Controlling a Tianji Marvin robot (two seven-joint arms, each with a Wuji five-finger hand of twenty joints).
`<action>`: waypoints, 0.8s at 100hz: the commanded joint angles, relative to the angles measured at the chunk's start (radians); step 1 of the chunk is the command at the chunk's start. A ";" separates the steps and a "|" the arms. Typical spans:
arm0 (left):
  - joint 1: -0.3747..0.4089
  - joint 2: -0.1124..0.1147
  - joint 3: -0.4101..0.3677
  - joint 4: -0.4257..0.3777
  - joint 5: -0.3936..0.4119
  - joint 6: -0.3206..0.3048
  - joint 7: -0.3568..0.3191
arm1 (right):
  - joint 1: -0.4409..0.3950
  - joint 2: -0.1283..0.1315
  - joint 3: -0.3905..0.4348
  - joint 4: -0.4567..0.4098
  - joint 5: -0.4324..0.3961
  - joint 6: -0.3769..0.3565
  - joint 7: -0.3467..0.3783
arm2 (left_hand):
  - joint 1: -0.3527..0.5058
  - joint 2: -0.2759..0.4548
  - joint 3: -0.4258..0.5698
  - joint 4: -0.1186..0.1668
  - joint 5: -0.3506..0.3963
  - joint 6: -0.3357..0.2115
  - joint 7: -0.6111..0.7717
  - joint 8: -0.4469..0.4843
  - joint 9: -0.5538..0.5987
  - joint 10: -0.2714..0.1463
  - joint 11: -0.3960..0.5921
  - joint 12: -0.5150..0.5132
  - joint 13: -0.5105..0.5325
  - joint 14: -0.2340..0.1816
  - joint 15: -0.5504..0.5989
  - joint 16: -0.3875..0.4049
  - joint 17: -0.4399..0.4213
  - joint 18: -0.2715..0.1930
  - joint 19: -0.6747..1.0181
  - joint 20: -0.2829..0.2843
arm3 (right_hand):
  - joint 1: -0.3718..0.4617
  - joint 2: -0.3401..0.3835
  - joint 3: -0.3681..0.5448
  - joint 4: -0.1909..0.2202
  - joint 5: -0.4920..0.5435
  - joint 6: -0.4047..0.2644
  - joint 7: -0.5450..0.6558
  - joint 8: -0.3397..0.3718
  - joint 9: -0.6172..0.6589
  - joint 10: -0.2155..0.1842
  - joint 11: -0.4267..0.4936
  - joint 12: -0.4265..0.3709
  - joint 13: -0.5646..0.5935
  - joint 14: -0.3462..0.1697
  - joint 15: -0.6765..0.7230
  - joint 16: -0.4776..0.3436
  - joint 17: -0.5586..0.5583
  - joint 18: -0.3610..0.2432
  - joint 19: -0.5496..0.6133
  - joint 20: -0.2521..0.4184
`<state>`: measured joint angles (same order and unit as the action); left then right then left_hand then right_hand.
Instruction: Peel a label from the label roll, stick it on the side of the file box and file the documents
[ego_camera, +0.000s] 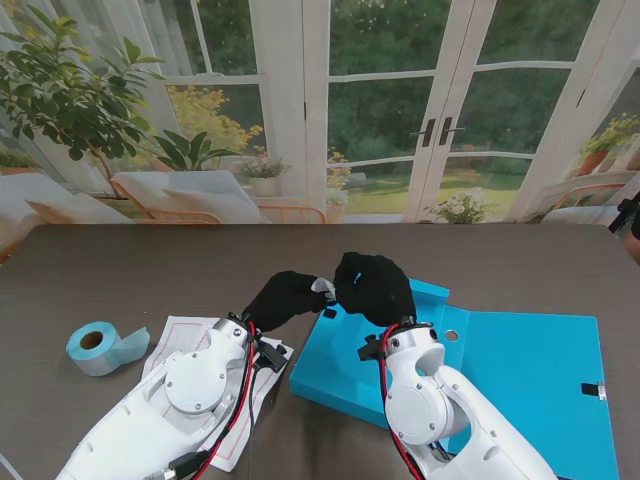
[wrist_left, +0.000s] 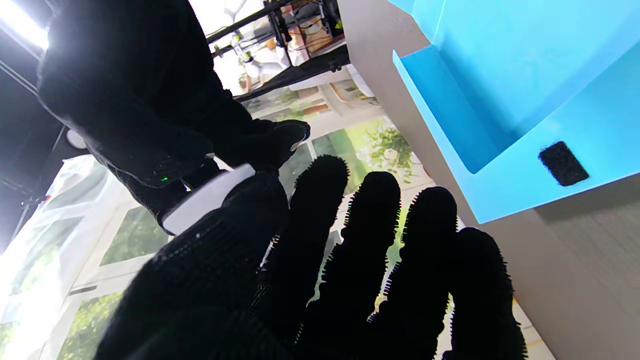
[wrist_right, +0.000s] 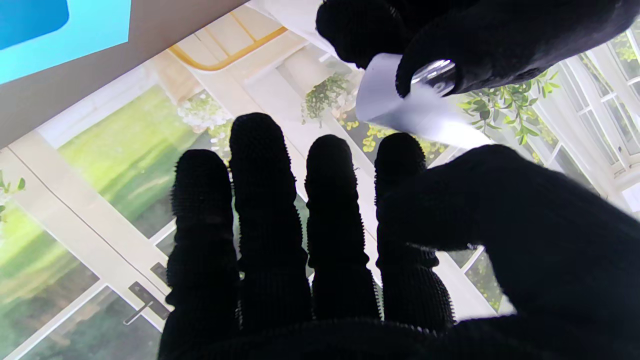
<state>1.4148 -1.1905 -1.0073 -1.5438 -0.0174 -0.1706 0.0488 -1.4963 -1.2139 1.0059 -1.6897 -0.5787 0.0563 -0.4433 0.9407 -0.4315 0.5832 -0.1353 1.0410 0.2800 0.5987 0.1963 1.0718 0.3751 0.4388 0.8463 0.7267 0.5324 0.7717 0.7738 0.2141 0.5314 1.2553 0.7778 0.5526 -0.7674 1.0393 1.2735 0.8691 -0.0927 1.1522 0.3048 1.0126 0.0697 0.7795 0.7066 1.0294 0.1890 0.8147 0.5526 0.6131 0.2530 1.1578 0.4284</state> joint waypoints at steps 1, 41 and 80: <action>0.007 -0.008 0.000 -0.014 -0.008 0.012 -0.017 | -0.005 0.003 0.002 -0.009 -0.002 -0.004 0.027 | 0.004 0.020 0.030 -0.007 0.038 0.031 0.019 0.024 0.042 0.007 -0.008 -0.008 0.048 0.080 0.025 -0.004 0.009 -0.014 0.016 -0.008 | -0.044 0.020 -0.028 -0.029 -0.054 0.027 -0.043 -0.009 -0.039 0.015 -0.006 -0.019 -0.022 -0.009 -0.004 0.009 -0.213 0.023 0.013 0.008; 0.011 -0.009 -0.005 -0.012 -0.002 0.000 -0.008 | -0.005 0.008 0.007 -0.010 0.000 -0.010 0.046 | 0.020 -0.003 0.074 -0.014 0.049 0.069 0.051 0.070 0.101 0.004 -0.025 0.007 0.075 0.080 0.047 0.003 0.027 -0.019 0.023 -0.013 | -0.092 0.030 -0.039 -0.117 -0.145 0.115 -0.267 0.092 -0.098 0.026 -0.025 -0.093 -0.055 -0.001 -0.032 -0.002 -0.235 0.032 -0.010 0.030; 0.046 0.003 -0.049 -0.042 0.015 0.025 -0.024 | 0.001 0.008 0.026 -0.003 0.000 -0.001 0.043 | 0.023 -0.005 0.075 -0.015 0.046 0.068 0.050 0.069 0.103 0.006 -0.041 0.016 0.068 0.079 0.045 0.002 0.021 -0.026 0.023 -0.016 | -0.165 0.115 -0.089 -0.197 -0.251 0.173 -0.298 0.057 -0.173 0.048 -0.026 -0.115 -0.103 0.016 -0.046 -0.009 -0.272 0.040 -0.024 0.036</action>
<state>1.4507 -1.1920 -1.0477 -1.5778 -0.0046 -0.1501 0.0410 -1.4949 -1.2048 1.0293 -1.6900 -0.5808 0.0492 -0.4139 0.9407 -0.4309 0.6346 -0.1353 1.0686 0.3277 0.6315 0.2582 1.1404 0.3858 0.4095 0.8501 0.7577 0.5344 0.7723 0.7734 0.2389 0.5449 1.2588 0.7786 0.4233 -0.6816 0.9854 1.1005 0.6549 0.0623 0.8545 0.3770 0.8828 0.1007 0.7553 0.6058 0.9552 0.2003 0.7635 0.5526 0.6131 0.2768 1.1476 0.4418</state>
